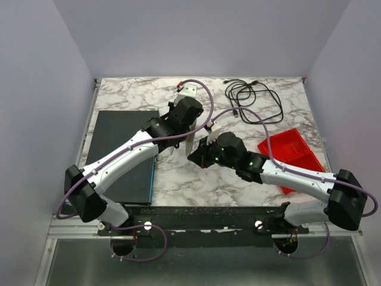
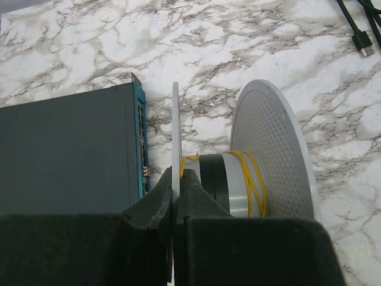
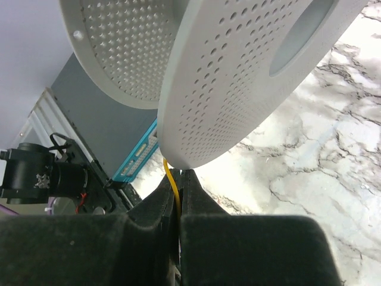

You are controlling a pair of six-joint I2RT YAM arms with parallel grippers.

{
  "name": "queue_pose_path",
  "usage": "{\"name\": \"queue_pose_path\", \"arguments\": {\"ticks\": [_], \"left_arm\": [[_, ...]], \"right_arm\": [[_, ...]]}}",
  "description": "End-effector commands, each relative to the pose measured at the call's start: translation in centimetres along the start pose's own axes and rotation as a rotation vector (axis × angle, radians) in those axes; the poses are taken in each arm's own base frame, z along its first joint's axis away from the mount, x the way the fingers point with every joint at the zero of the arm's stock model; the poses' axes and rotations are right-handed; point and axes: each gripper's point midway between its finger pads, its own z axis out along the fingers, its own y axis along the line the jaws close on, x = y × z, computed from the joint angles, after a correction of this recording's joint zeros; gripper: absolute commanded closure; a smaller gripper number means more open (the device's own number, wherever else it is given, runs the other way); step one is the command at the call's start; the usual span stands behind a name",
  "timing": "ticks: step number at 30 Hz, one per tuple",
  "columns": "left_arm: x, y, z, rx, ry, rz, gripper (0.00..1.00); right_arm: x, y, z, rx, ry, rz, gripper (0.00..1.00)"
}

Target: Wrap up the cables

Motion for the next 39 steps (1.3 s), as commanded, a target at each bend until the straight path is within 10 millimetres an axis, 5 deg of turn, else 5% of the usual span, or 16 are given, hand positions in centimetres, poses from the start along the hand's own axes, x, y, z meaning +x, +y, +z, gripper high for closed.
{"name": "queue_pose_path", "arguments": {"ticks": [1,19,28,39], "left_arm": [[1.2,-1.5,-0.6,0.066,0.022,0.069,1.00],[2.2,-2.5,-0.1,0.021,-0.030,0.196,1.00],[1.9,-4.1,-0.5,0.153,-0.090,0.266,1.00],[1.8,-4.6,-0.6,0.156,-0.148,0.272,1.00]], "right_arm": [[-3.3,-1.1,-0.7,0.063,-0.158,0.038,0.98],[-3.6,-0.1,-1.7,0.023,-0.177,0.117,0.95],[-3.0,-2.2,-2.2,0.090,-0.204,0.005,0.94],[-2.6,-3.0,-1.3,0.147,-0.178,0.081,0.99]]}}
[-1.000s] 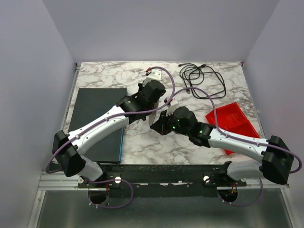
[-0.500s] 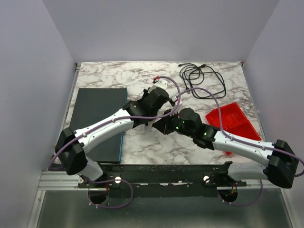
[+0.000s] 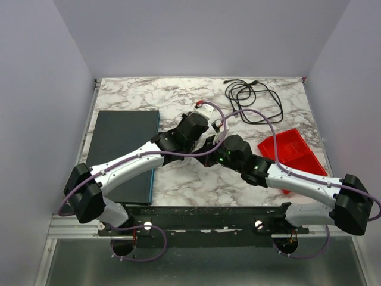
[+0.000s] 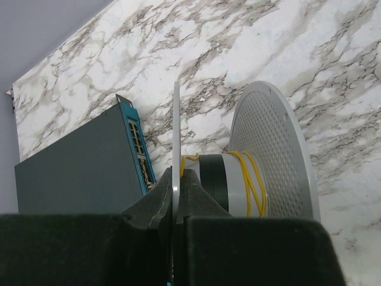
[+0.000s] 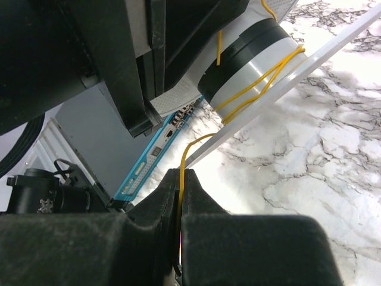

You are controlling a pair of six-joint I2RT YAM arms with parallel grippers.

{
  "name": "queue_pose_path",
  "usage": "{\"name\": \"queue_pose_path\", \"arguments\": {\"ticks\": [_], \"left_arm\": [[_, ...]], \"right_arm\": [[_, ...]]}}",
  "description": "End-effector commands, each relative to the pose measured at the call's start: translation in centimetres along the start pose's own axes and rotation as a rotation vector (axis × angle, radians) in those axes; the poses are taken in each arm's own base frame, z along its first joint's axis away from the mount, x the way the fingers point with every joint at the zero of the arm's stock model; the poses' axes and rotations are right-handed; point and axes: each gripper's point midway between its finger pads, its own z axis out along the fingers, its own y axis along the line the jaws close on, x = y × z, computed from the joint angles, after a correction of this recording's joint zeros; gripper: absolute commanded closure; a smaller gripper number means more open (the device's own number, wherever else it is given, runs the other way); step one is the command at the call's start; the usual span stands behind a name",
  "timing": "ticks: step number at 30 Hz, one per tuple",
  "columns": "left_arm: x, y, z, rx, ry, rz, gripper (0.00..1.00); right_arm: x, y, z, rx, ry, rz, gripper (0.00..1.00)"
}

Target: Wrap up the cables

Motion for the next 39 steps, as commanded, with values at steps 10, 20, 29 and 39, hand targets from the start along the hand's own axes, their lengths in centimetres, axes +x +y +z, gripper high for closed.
{"name": "queue_pose_path", "arguments": {"ticks": [10,20,29,39], "left_arm": [[-2.3,-0.8,-0.4,-0.048,-0.123,0.061,1.00],[-1.4,-2.4,0.4,-0.034,-0.169,0.169,1.00],[0.6,-5.1,1.3,-0.003,-0.155,0.247,1.00],[2.5,-8.9,1.7,0.050,-0.123,0.381,1.00]], "right_arm": [[0.7,-2.5,0.9,0.131,-0.020,0.143,0.99],[2.6,-4.1,1.3,0.070,0.013,0.285,0.99],[4.0,-5.8,0.9,-0.048,0.046,0.443,0.99],[5.4,-7.7,0.9,-0.081,0.124,0.585,0.99]]}}
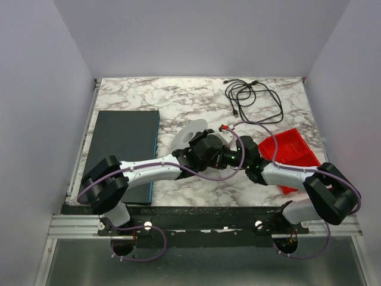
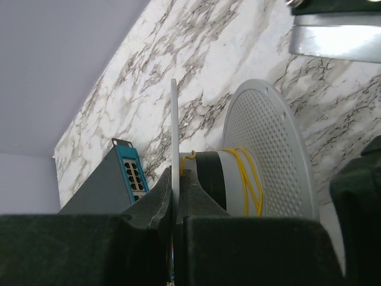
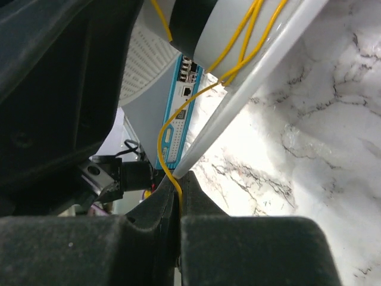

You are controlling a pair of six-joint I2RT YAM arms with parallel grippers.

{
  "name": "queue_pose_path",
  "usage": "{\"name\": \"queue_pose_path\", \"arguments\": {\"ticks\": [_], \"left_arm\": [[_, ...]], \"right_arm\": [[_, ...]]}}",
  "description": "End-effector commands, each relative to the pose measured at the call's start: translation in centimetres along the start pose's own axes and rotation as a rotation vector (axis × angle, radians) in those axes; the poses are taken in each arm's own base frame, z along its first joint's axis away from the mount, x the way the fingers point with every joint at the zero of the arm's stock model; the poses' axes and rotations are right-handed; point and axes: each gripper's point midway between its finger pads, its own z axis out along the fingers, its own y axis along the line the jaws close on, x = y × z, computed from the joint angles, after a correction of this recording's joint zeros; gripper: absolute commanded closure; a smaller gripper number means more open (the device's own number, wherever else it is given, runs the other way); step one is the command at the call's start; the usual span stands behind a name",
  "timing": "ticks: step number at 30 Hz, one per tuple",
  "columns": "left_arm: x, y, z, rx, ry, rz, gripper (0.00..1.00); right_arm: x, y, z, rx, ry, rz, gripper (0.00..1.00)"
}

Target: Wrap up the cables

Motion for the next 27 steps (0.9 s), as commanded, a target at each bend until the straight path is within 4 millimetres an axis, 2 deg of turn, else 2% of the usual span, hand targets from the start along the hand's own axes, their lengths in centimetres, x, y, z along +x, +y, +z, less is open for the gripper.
{"name": "queue_pose_path", "arguments": {"ticks": [1,6,12,16,20,24,27], "left_arm": [[-0.3,-3.1,-0.7,0.070,-0.008,0.079,1.00],[0.9,-4.5,-0.5,0.103,0.049,0.089,1.00],[2.8,-7.0,-0.4,0.154,0.165,0.069,1.00],[4.1,-8.0,-0.4,0.145,0.242,0.046,0.86],[4.4,-8.3,-0.4,0.131,0.280,0.014,0.75],[4.6,-8.6,-0.5,0.134,0.292,-0.002,0.69],[4.9,-9.0,-0.5,0.146,0.300,-0.004,0.69]], "right_arm": [[-1.7,-2.3,0.1,0.043,-0.061,0.080,0.99],[-2.2,-3.8,-0.4,0.080,-0.050,0.161,0.99],[-2.1,-5.5,0.1,0.136,-0.035,0.204,0.99],[-1.9,-6.3,0.3,0.142,-0.036,0.210,0.99],[-2.0,-6.3,0.8,0.125,-0.034,0.215,0.99],[-2.2,-6.7,1.3,0.126,-0.038,0.217,0.99],[-2.4,-7.0,1.7,0.123,-0.038,0.228,0.99]]}}
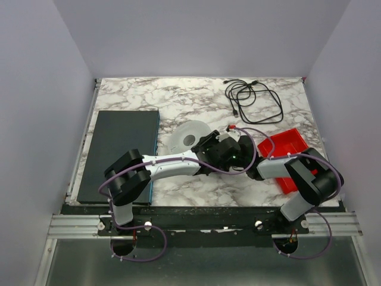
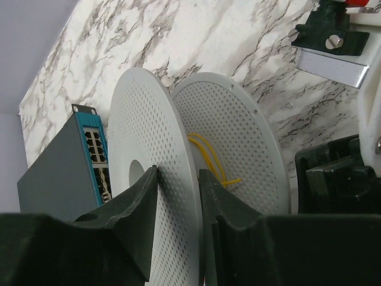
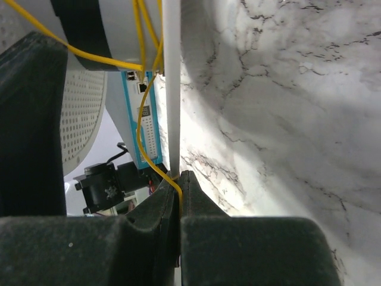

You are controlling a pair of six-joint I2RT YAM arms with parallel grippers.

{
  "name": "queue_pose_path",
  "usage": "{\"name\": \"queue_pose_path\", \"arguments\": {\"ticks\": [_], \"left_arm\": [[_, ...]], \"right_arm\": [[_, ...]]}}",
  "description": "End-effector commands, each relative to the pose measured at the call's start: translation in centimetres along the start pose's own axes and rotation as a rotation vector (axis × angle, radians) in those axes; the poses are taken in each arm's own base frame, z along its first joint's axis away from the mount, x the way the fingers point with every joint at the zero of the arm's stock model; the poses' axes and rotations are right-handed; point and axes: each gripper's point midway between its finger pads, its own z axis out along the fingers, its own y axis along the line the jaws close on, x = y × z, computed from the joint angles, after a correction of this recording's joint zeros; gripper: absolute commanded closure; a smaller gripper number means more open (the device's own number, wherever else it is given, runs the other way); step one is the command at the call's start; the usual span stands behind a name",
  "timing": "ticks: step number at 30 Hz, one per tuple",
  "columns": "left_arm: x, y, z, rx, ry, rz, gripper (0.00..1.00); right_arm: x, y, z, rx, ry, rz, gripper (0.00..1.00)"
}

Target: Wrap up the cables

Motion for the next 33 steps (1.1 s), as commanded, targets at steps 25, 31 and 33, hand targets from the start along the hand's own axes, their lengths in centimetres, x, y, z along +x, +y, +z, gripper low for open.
{"name": "queue_pose_path", "arguments": {"ticks": [25,31,33], "left_arm": [[6.0,-8.5,-0.4,0.311,0.173,0.056,0.55],[6.4,-9.0,-0.6,0.344,0.176,0.050,0.51],[6.6,-9.2,-0.7,0.359,0.176,0.048,0.49]], "right_arm": [[-3.5,-3.1,0.9,0.036,-0.113,0.068,0.99],[-3.8,-2.9,0.8,0.020,-0.107,0.067,0.99],[-4.0,-2.9,0.7,0.018,-0.109,0.069,0.99]]}}
